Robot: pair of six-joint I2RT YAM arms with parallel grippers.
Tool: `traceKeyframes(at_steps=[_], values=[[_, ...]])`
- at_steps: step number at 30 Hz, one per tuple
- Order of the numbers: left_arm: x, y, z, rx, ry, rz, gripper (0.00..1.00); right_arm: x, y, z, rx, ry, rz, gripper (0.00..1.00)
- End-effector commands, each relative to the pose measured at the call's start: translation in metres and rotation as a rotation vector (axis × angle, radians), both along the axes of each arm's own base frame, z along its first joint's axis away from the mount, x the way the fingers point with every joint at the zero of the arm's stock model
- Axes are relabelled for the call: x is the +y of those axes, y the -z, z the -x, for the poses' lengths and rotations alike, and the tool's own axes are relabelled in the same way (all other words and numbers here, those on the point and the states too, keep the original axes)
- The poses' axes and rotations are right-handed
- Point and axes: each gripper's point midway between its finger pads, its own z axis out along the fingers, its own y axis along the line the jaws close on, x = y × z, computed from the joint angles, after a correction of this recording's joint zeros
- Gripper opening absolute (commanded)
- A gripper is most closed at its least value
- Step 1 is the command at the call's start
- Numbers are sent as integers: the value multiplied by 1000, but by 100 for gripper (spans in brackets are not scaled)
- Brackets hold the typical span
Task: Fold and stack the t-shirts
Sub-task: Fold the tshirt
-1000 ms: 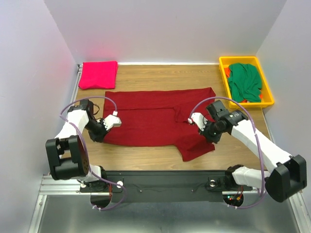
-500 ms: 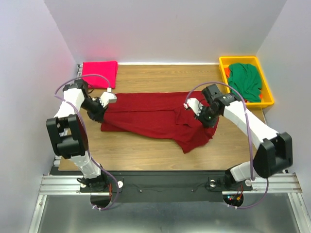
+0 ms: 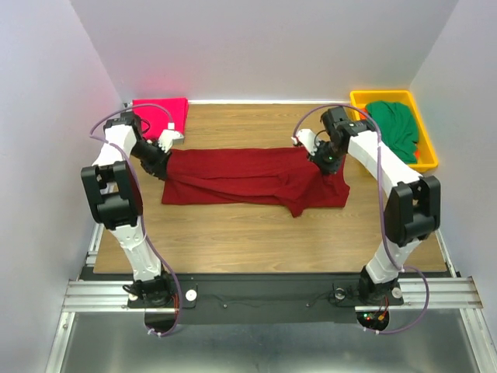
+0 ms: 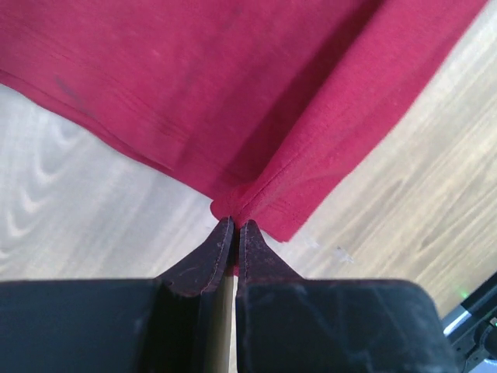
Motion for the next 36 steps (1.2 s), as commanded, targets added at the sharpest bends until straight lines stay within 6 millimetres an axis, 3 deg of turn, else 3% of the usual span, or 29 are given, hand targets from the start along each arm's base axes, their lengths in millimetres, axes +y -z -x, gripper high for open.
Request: traceKeyframes(at_steps=[1, 7, 19, 36], values=[[-2, -20, -22, -48, -36, 35, 0, 1, -11, -31, -62, -18, -17, 0], [1, -14, -37, -52, -51, 40, 0, -2, -7, -57, -68, -17, -28, 1], [4, -13, -54, -65, -73, 36, 0, -9, -6, -91, -87, -1, -46, 0], [8, -9, -74, -84, -117, 20, 0, -16, 6, -116, -92, -1, -19, 0]])
